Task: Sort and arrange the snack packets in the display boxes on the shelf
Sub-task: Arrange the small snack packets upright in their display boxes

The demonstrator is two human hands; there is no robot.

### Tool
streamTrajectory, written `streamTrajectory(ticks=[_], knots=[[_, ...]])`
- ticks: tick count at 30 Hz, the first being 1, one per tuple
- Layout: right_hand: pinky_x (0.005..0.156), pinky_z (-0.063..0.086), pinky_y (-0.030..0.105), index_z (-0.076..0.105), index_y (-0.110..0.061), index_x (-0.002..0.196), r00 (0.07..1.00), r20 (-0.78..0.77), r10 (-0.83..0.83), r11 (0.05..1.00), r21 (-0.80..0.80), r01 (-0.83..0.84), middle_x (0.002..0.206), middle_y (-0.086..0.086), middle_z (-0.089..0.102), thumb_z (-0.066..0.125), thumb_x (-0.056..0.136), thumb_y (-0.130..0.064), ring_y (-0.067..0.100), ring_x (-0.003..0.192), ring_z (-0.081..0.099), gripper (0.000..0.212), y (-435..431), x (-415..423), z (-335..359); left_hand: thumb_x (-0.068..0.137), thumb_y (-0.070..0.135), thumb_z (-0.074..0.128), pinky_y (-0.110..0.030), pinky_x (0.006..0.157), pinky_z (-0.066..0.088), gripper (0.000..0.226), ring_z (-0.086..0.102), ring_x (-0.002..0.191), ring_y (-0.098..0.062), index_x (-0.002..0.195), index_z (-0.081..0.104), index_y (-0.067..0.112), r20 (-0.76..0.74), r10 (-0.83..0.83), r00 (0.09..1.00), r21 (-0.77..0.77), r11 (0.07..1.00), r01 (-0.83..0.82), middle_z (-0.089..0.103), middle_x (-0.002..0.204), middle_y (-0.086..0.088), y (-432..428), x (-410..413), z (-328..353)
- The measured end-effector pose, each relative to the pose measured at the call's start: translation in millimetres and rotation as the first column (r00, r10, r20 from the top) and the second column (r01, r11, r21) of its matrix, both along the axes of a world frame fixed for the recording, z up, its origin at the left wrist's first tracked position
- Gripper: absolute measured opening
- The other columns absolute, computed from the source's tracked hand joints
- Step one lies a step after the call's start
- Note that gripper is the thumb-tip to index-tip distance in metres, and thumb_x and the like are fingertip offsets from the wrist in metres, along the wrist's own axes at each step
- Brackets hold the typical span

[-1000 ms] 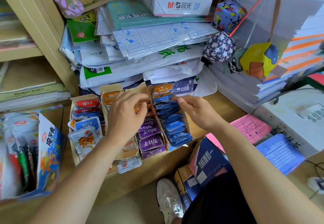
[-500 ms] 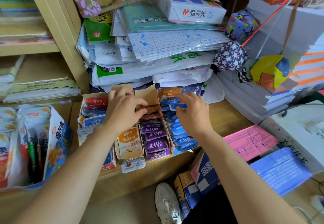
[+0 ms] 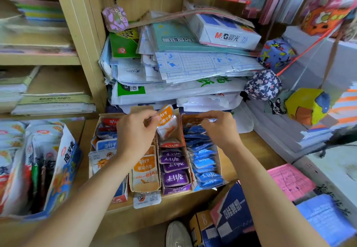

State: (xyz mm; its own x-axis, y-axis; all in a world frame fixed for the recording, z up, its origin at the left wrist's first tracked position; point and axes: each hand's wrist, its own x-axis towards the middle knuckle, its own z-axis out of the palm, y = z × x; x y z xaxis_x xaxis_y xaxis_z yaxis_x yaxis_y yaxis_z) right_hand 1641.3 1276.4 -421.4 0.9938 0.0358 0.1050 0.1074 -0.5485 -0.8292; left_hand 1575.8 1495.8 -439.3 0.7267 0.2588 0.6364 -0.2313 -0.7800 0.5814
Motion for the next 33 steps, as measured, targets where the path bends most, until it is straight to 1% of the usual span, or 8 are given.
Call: streamTrajectory(ticks=[3,8,10,15,19,27,30,33], knots=[[0.044,0.037,0.012,0.076,-0.019,0.109,1.0,-0.005,-0.014,0.998,-0.056,0.013,0.089,-0.007,0.067,0.065,0.086,-0.009,0.002,0.052,0.051,0.027,-2.5,1.1,-2.1,0.091,0.021,0.072,-0.028,0.063,0.058,0.012,0.07,0.072,-0.002,0.101,0.079,0.016,0.02,0.023,1.0,-0.129,0.991,-0.02,0.076,0.085,0.008,5.4,-1.2,2.3],[0.05,0.04,0.004,0.079,-0.016,0.105,0.996,0.091,0.016,0.978,-0.207,0.003,0.103,0.0,0.074,0.069,0.089,-0.01,0.004,0.063,0.057,0.02,-1.0,-2.4,-3.9,0.091,0.022,0.073,-0.013,0.063,0.053,0.014,0.068,0.076,0.004,0.101,0.079,0.014,0.035,0.049,0.998,-0.256,0.966,-0.039,0.071,0.085,0.014,9.0,-9.4,8.9],[0.057,0.039,0.008,0.079,-0.016,0.101,0.99,0.142,0.021,0.973,-0.231,0.013,0.102,0.0,0.074,0.069,0.09,-0.011,0.006,0.067,0.058,0.016,0.8,-4.1,-3.9,0.091,0.022,0.073,-0.02,0.064,0.056,0.013,0.07,0.078,0.001,0.1,0.078,0.014,0.038,0.051,0.998,-0.281,0.959,-0.038,0.071,0.085,0.014,10.9,-11.8,10.5],[0.048,0.035,0.011,0.078,-0.015,0.1,0.979,0.205,0.003,0.981,-0.19,0.037,0.076,-0.007,0.066,0.067,0.093,-0.014,0.003,0.052,0.05,0.013,0.2,-8.1,-7.2,0.091,0.022,0.073,-0.026,0.064,0.058,0.01,0.07,0.078,0.0,0.099,0.077,0.016,0.048,0.032,0.998,-0.28,0.96,-0.018,0.067,0.082,0.021,13.9,-16.2,10.3],[0.058,0.039,0.014,0.075,-0.013,0.097,0.959,0.281,-0.042,0.986,-0.145,0.086,0.074,-0.009,0.064,0.065,0.095,-0.015,0.001,0.065,0.056,0.01,-1.7,-10.4,-5.5,0.091,0.022,0.073,-0.016,0.064,0.055,0.013,0.072,0.077,-0.004,0.1,0.077,0.013,0.073,0.046,0.996,-0.329,0.944,-0.02,0.073,0.082,0.009,20.0,-17.5,11.4],[0.065,0.05,0.021,0.07,-0.016,0.097,0.805,0.525,-0.278,0.945,0.298,0.133,0.081,-0.003,0.069,0.063,0.098,-0.018,0.009,0.073,0.063,0.007,2.9,-35.4,23.9,0.093,0.021,0.071,-0.032,0.073,0.06,0.01,0.073,0.081,-0.01,0.102,0.075,0.023,0.115,0.076,0.991,-0.381,0.924,-0.027,0.075,0.088,0.007,46.6,-29.7,25.1],[0.068,0.056,0.035,0.068,-0.02,0.094,0.821,0.495,-0.285,0.898,0.437,0.048,0.08,0.001,0.071,0.063,0.098,-0.021,0.018,0.073,0.067,0.006,10.7,-47.1,34.3,0.094,0.022,0.07,-0.039,0.073,0.06,0.012,0.073,0.082,-0.012,0.105,0.074,0.025,0.075,0.047,0.996,-0.336,0.942,-0.019,0.074,0.089,0.01,60.0,-39.6,27.2],[0.07,0.057,0.036,0.068,-0.015,0.09,0.876,0.407,-0.259,0.839,0.544,-0.005,0.076,0.0,0.07,0.064,0.098,-0.019,0.017,0.072,0.066,0.01,14.1,-53.5,37.4,0.094,0.022,0.069,-0.036,0.072,0.059,0.014,0.072,0.083,-0.007,0.106,0.073,0.029,-0.015,-0.033,0.999,-0.282,0.959,0.027,0.073,0.089,0.02,73.3,-49.7,25.1]])
